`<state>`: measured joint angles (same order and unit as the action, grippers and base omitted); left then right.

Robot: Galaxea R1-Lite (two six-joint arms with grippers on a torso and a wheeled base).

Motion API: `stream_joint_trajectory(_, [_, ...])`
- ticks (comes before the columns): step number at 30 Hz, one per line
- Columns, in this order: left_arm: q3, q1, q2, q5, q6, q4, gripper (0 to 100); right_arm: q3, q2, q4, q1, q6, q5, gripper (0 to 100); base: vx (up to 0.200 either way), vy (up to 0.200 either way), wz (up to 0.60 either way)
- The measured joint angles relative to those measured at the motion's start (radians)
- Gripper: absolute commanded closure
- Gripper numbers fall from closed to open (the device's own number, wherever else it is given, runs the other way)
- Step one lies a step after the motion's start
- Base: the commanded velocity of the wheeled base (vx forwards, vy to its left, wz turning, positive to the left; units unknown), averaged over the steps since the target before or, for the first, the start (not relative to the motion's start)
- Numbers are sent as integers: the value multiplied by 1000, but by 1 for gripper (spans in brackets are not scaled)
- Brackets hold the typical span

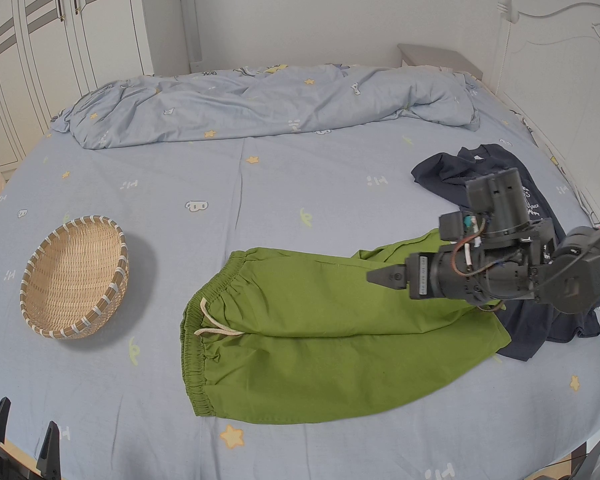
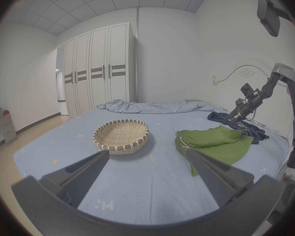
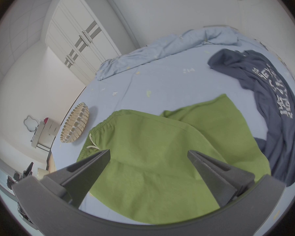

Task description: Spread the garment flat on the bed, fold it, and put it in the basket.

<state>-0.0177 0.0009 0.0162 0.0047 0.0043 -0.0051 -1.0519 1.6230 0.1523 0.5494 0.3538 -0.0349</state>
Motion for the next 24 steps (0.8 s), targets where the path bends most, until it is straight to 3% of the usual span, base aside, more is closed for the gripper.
stream_joint_trajectory(7, [0, 0, 0, 3, -1, 0, 0, 170, -126, 3, -84, 27, -41, 0, 0, 0, 0])
stream_joint_trajectory(18, [0, 0, 0, 11, 18, -16, 0, 257, -241, -31, -127, 8, -49, 0, 0, 0, 0])
stream_joint_trajectory(24, [-72, -14, 13, 31, -70, -63, 0, 261, -254, -31, -133, 2, -51, 0, 0, 0, 0])
